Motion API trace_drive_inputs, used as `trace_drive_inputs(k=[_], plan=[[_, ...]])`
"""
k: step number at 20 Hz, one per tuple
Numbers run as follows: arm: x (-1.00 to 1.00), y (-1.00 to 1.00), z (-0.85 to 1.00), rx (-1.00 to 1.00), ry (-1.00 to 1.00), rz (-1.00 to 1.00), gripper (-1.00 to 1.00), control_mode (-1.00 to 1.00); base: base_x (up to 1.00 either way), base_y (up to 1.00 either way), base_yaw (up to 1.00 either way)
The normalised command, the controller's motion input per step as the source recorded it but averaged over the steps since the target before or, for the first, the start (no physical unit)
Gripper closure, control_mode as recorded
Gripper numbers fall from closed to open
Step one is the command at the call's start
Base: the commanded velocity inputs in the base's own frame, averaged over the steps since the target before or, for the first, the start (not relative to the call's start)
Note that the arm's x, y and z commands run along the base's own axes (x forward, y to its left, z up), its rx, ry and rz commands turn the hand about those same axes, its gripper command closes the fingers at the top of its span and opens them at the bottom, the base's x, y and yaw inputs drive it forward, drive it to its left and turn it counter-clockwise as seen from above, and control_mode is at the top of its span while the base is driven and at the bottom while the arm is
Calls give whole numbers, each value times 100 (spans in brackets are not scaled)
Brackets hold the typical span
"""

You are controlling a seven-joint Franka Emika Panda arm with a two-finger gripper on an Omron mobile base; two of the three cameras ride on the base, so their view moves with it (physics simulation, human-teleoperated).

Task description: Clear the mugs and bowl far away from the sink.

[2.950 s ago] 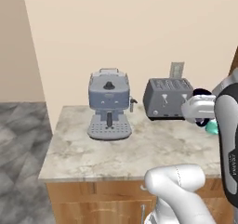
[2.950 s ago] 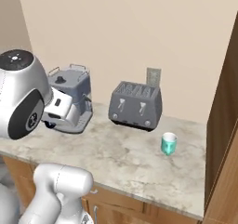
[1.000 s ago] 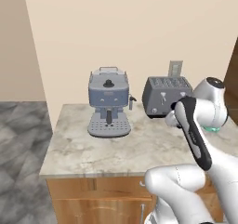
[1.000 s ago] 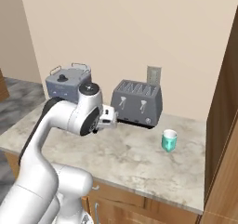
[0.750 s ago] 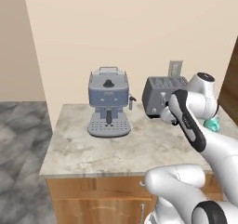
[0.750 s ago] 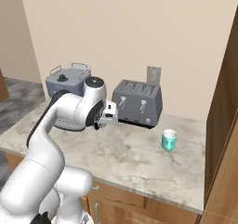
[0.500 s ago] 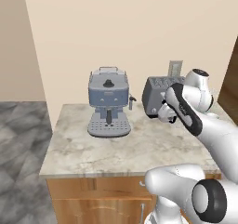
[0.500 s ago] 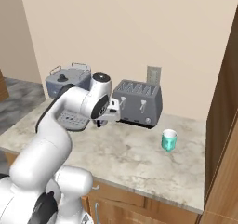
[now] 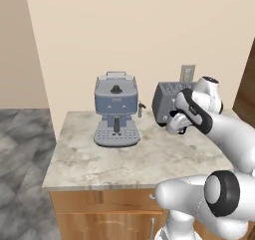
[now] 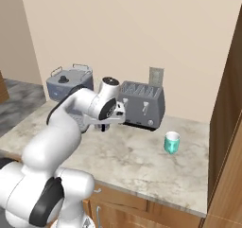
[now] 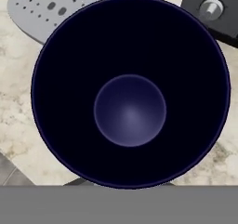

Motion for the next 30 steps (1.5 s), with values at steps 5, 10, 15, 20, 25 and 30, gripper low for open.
trace_drive_inputs(k=[5, 10, 15, 20, 25, 30], plan=[[19, 0, -42, 0, 1, 7, 100, -100, 0, 0, 0], [24, 0, -34, 0, 0, 4, 100, -100, 0, 0, 0], [50, 0, -41, -1, 0, 1, 100, -100, 0, 0, 0], [56, 0, -40, 0, 0, 0, 100, -100, 0, 0, 0], [57, 0, -34, 0, 0, 0, 100, -100, 0, 0, 0], [54, 0, -30, 0, 0, 0, 100, -100, 0, 0, 0]])
